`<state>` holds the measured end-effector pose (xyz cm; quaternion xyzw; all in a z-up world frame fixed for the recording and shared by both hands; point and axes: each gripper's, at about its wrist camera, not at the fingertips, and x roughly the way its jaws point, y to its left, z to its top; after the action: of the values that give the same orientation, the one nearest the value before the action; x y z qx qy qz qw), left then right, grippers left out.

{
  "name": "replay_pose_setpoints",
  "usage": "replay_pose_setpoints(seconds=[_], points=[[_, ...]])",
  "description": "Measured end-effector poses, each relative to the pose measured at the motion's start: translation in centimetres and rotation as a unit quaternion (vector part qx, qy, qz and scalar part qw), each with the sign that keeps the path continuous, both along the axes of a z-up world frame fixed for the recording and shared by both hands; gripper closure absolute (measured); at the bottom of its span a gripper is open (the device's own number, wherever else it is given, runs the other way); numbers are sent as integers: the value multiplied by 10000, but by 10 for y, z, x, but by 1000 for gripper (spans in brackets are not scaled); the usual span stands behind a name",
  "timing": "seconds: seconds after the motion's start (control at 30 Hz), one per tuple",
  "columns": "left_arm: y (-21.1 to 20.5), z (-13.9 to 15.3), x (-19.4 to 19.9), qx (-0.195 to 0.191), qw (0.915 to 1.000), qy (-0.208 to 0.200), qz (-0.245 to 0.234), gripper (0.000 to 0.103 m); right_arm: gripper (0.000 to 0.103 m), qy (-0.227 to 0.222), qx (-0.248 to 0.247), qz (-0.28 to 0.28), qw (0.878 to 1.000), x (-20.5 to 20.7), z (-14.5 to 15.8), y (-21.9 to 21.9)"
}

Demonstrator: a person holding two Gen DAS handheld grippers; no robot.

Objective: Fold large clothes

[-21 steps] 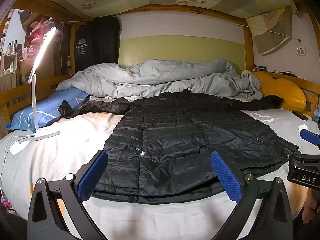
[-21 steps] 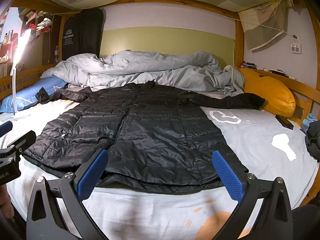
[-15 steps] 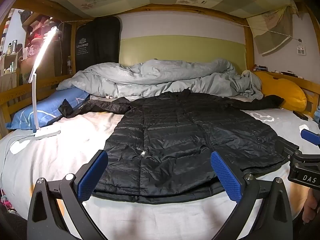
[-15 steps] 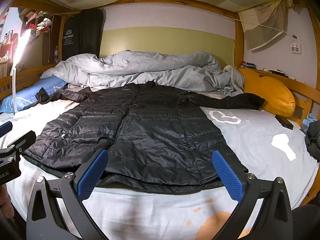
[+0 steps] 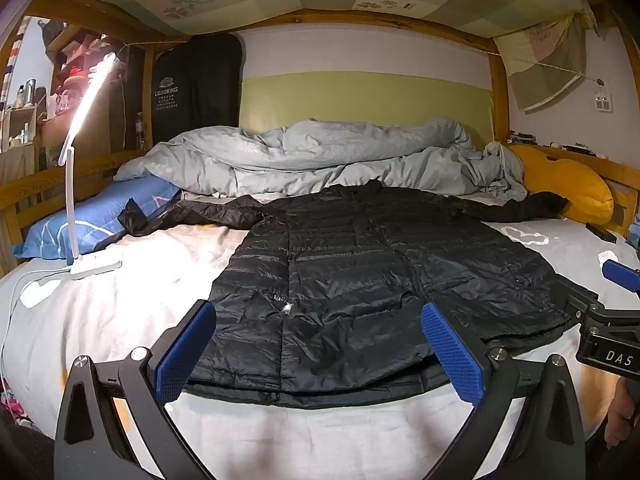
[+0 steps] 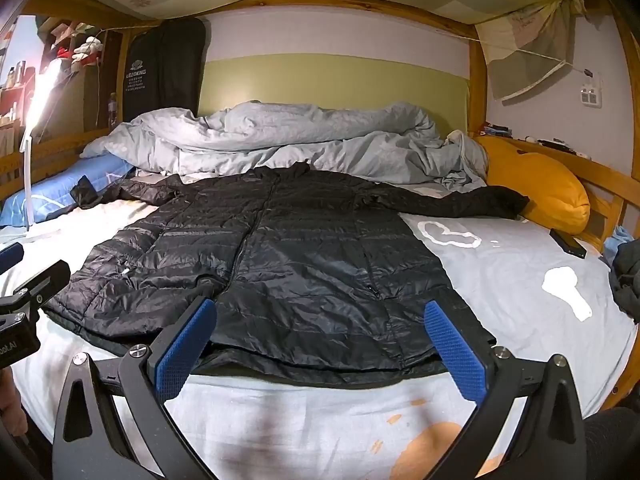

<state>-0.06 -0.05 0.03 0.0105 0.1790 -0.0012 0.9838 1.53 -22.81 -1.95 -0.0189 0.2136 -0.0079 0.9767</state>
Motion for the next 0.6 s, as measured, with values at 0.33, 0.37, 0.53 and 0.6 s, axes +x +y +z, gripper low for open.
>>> replay_pose_setpoints(seconds=[0.33, 0.37, 0.53, 0.6], points=[[5, 4, -4, -21, 10000, -83, 4, 0, 0, -1, 11, 5, 10000, -4, 0, 0], [5, 5, -4, -20, 10000, -87, 3, 0, 0, 2, 7, 11, 10000, -2, 0, 0], [5, 5, -5, -28, 10000, -89, 12, 0, 0, -13, -41, 4, 10000, -1, -2, 1], [4, 5, -5, -23, 10000, -91, 11, 0, 0, -7, -33, 7, 10000, -1, -2, 1]])
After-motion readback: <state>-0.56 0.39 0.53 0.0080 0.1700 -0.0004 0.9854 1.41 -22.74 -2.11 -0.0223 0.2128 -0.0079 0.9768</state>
